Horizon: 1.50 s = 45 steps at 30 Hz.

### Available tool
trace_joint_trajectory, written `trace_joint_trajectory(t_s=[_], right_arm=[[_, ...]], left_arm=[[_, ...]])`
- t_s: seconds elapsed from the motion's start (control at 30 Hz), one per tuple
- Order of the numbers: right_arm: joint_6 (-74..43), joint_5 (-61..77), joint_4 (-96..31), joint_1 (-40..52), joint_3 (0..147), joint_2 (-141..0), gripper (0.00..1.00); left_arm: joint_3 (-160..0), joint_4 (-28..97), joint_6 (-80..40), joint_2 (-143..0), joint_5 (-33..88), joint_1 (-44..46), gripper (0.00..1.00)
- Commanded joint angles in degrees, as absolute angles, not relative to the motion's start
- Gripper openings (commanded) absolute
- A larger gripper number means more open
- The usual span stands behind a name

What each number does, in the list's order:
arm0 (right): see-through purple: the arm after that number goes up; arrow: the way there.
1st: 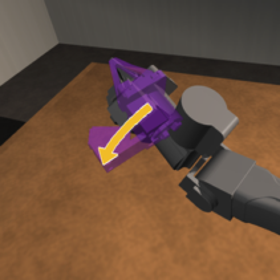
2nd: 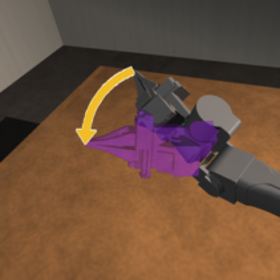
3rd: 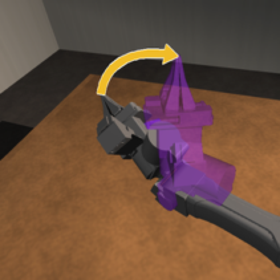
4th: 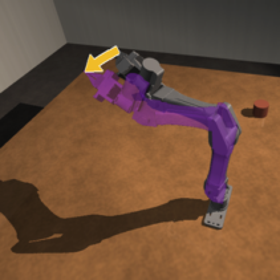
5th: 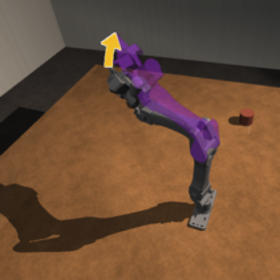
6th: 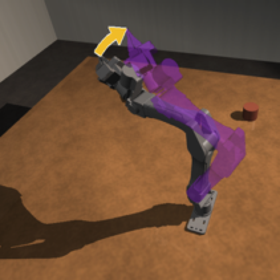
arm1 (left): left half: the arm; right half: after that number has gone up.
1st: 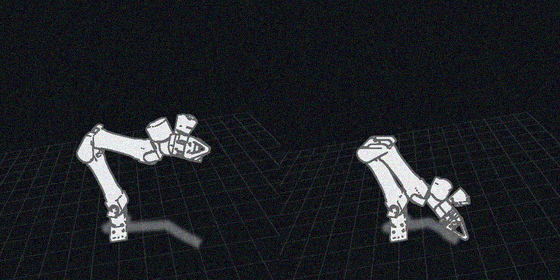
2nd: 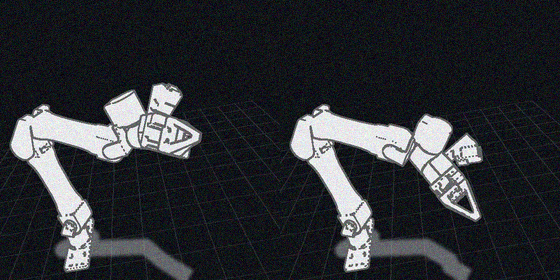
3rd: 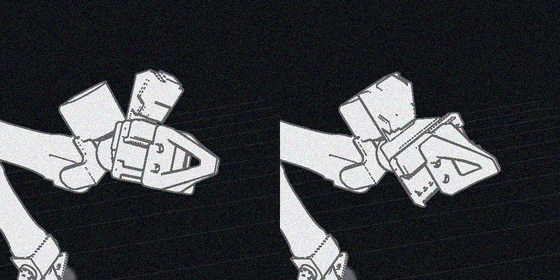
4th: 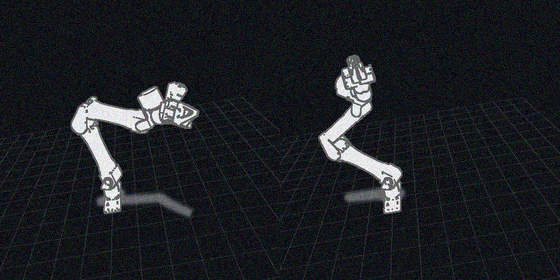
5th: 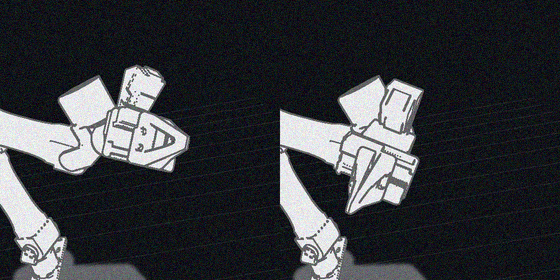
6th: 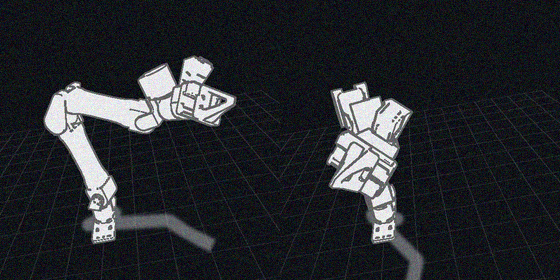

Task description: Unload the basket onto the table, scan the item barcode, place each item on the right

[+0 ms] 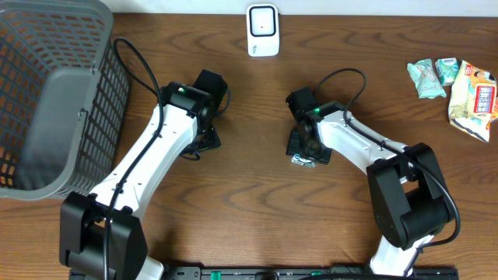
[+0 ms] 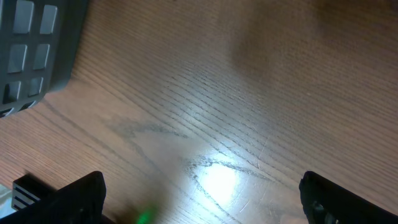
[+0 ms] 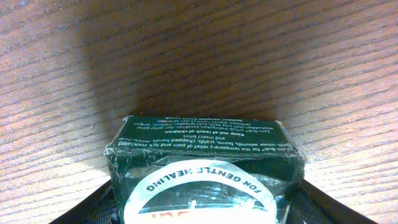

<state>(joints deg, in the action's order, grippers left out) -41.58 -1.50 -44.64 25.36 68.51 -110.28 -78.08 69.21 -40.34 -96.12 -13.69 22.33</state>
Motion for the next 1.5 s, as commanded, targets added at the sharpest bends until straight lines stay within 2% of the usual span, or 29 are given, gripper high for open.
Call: trace_joint_trajectory(t_s=[0.0, 0.4, 0.57, 0.8, 0.87, 0.93, 1.47], right_arm=[[-41.69, -0.45, -44.51, 25.23, 67.02, -110.93, 0.61], [-36.12, -0.45, -45.89, 24.75, 73.73, -110.89, 0.56], [-33.54, -0.47, -45.8, 24.73, 78.17, -110.89, 0.56], [-26.35, -0.47, -39.57, 24.25, 86.39, -110.89, 0.61], [-25.02, -0.47, -38.33, 24.12, 88.77, -110.89, 0.53], [-23.59, -0.47, -36.8, 23.99, 90.19, -110.89, 0.5], [-20.49, -0.47, -11.97, 23.75, 94.17, -115.61, 0.52]], left_arm=[[-77.78, 69.58, -40.82, -95.81, -14.63, 22.2, 0.98], [-77.78, 69.58, -40.84, -95.81, -14.63, 22.2, 0.98], [-77.78, 69.58, -40.82, -95.81, -14.63, 22.2, 0.97], [-77.78, 69.58, -40.84, -95.81, -14.63, 22.2, 0.98], [-77.78, 69.58, -40.82, -95.81, -14.63, 22.2, 0.98], [-77.78, 69.58, -40.82, -95.81, -14.63, 22.2, 0.98], [-77.78, 69.58, -40.82, -95.81, -14.63, 22.2, 0.98]])
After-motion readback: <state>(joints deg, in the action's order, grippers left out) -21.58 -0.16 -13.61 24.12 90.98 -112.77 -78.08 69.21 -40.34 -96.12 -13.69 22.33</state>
